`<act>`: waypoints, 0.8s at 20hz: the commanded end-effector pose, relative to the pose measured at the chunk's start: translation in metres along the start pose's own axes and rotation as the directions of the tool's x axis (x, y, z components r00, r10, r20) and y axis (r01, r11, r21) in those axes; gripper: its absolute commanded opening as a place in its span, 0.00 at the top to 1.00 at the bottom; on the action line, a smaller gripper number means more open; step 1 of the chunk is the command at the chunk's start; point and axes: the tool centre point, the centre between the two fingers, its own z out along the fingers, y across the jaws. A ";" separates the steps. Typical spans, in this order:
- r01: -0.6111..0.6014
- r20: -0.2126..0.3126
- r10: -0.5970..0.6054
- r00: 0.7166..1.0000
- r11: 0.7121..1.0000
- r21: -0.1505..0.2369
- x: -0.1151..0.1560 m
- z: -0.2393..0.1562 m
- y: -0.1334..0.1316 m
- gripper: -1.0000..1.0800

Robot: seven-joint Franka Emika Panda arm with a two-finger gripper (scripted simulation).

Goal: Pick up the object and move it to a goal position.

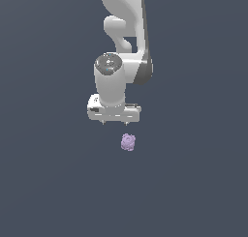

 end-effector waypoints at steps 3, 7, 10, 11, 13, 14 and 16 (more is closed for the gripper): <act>0.003 0.000 -0.003 1.000 1.000 0.002 0.000 -0.001 -0.003 0.04; 0.022 0.000 -0.022 1.000 1.000 0.020 0.002 -0.005 -0.022 0.04; 0.034 0.000 -0.034 0.999 0.999 0.029 0.002 -0.009 -0.031 0.04; 0.036 0.000 -0.036 0.999 0.999 0.030 0.002 -0.009 -0.031 0.04; 0.033 0.000 -0.033 0.999 0.999 0.029 0.002 -0.008 -0.030 0.04; 0.031 0.000 -0.031 1.000 0.999 0.028 0.003 -0.008 -0.030 0.04; 0.023 -0.001 -0.023 1.000 0.999 0.027 0.004 -0.005 -0.031 0.04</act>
